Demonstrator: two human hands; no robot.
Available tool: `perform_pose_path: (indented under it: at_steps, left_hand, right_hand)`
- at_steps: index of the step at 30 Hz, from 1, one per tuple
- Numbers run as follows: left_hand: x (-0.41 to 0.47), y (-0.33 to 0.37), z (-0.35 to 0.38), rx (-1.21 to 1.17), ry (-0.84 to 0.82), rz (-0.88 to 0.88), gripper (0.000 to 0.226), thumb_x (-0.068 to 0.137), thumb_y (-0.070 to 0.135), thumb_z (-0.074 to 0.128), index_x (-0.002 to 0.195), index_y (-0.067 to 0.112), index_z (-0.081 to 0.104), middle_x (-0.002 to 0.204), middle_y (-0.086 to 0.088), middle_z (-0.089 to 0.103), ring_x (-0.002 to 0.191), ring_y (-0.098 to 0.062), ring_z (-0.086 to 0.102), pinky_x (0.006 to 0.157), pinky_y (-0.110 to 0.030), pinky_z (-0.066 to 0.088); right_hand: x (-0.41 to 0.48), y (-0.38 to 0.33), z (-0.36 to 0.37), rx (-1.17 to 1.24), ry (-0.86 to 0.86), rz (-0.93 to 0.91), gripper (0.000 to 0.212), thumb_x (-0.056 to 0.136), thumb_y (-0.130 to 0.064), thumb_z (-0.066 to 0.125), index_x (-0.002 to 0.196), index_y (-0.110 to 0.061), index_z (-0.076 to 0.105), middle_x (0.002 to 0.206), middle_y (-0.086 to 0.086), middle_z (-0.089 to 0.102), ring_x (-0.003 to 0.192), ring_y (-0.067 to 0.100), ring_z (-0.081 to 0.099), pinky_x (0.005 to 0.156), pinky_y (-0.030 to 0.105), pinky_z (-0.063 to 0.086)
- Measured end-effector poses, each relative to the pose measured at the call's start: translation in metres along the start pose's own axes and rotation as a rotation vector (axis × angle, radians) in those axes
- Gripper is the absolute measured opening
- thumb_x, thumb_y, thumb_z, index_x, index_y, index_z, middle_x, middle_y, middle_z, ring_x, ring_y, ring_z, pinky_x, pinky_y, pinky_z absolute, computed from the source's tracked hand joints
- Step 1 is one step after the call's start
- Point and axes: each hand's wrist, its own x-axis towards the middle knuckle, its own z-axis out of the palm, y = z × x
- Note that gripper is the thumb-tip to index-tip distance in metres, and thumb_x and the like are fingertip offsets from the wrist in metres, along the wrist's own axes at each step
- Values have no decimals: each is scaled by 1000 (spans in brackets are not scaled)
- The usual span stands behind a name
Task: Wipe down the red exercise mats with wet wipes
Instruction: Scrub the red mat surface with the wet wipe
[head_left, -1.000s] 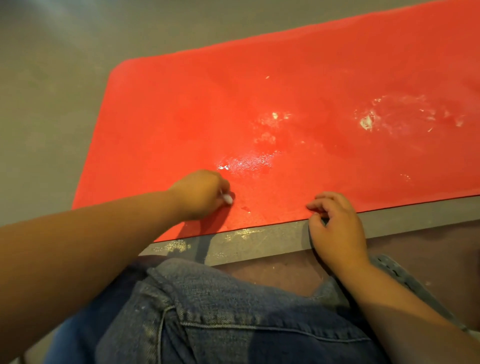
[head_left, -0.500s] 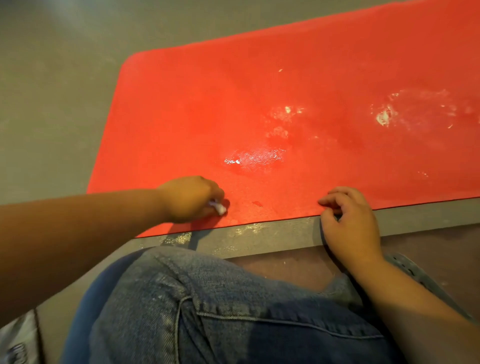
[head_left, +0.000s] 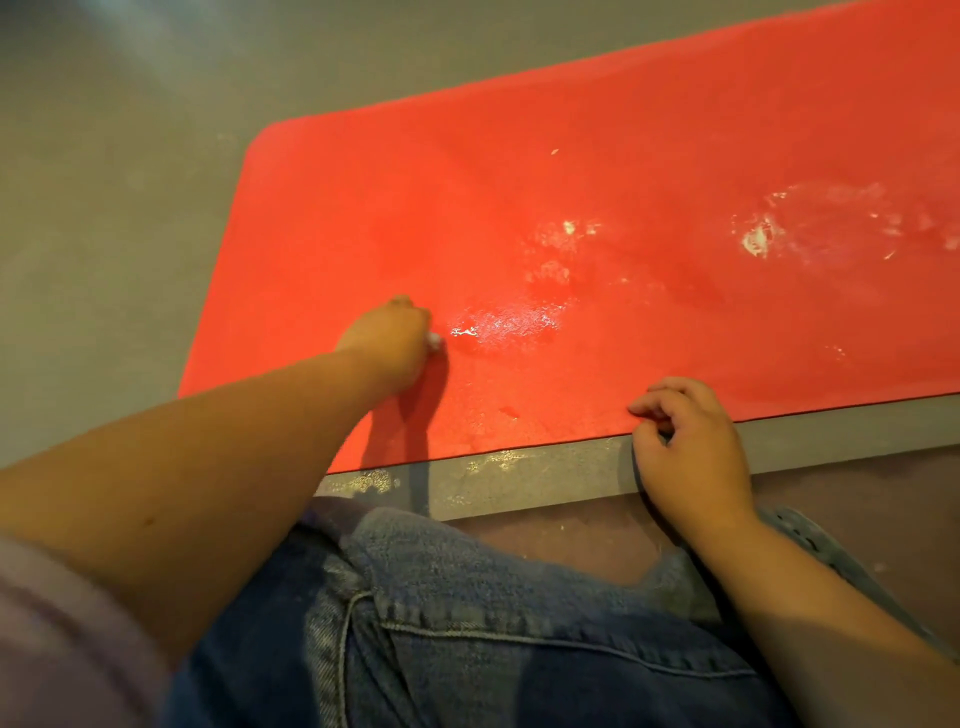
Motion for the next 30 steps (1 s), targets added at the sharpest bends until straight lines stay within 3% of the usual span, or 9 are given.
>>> perform_pose_path:
  at_steps: [2, 4, 9, 10, 14, 16, 24, 28, 30]
  left_hand:
    - [8, -16, 5, -98, 90, -270, 27, 96, 23, 53, 106, 0, 59, 113, -26, 60, 107, -41, 56, 82, -41, 43]
    - [9, -8, 7, -223, 109, -343, 24, 93, 24, 58, 104, 3, 63, 108, -24, 64, 103, -39, 58, 76, -39, 43]
    - [-4, 54, 1, -193, -68, 353, 17, 88, 24, 61, 99, 17, 72, 100, -8, 67, 96, -28, 61, 76, -34, 46]
    - [2, 48, -2, -154, -61, 388, 19, 88, 24, 60, 100, 16, 72, 102, -8, 66, 98, -28, 60, 78, -34, 46]
    - [28, -7, -8, -56, 71, -202, 28, 95, 26, 56, 104, 2, 68, 111, -23, 63, 105, -38, 58, 82, -40, 44]
    - [25, -4, 1, -94, 110, -284, 25, 95, 21, 55, 104, 2, 69, 112, -24, 62, 103, -40, 58, 81, -41, 44]
    - [-20, 38, -1, -120, -138, 393, 21, 83, 15, 59, 92, 27, 74, 103, 1, 64, 98, -23, 61, 81, -33, 47]
    - [13, 29, -8, -151, 99, -58, 23, 92, 30, 59, 100, 13, 72, 106, -14, 66, 99, -33, 60, 70, -31, 38]
    - [9, 43, -3, -119, 69, -37, 24, 94, 30, 57, 101, 13, 71, 108, -15, 65, 101, -33, 59, 70, -31, 37]
  right_hand:
    - [-1, 0, 1, 3, 1, -4, 19, 82, -1, 55, 88, -13, 68, 109, -6, 49, 104, 19, 54, 85, 32, 46]
    - [-1, 1, 2, 15, 13, -9, 19, 81, 0, 55, 86, -13, 68, 107, -7, 50, 100, 18, 54, 81, 30, 46]
    - [2, -1, 4, 6, 39, 4, 19, 80, -1, 54, 82, -15, 67, 102, -9, 49, 93, 17, 54, 76, 33, 47]
    - [2, 0, 3, 5, 42, 5, 19, 80, -1, 54, 82, -15, 67, 101, -9, 49, 92, 17, 54, 75, 32, 46]
    - [0, 2, 2, 15, 40, 4, 20, 81, -2, 55, 82, -17, 67, 101, -11, 48, 91, 13, 53, 73, 29, 44]
    - [0, 2, 4, 20, 37, 7, 20, 81, -2, 55, 82, -17, 67, 101, -11, 48, 91, 12, 52, 74, 28, 44]
    - [2, 0, 5, 11, 54, 8, 19, 79, -2, 55, 79, -17, 66, 99, -10, 49, 91, 14, 53, 73, 28, 43]
    - [1, 2, 4, 25, 40, 2, 19, 80, -1, 55, 81, -16, 67, 101, -9, 50, 95, 15, 53, 77, 31, 46]
    - [2, 2, 4, 25, 38, 1, 19, 80, -2, 55, 81, -17, 66, 101, -10, 49, 95, 14, 53, 77, 29, 45]
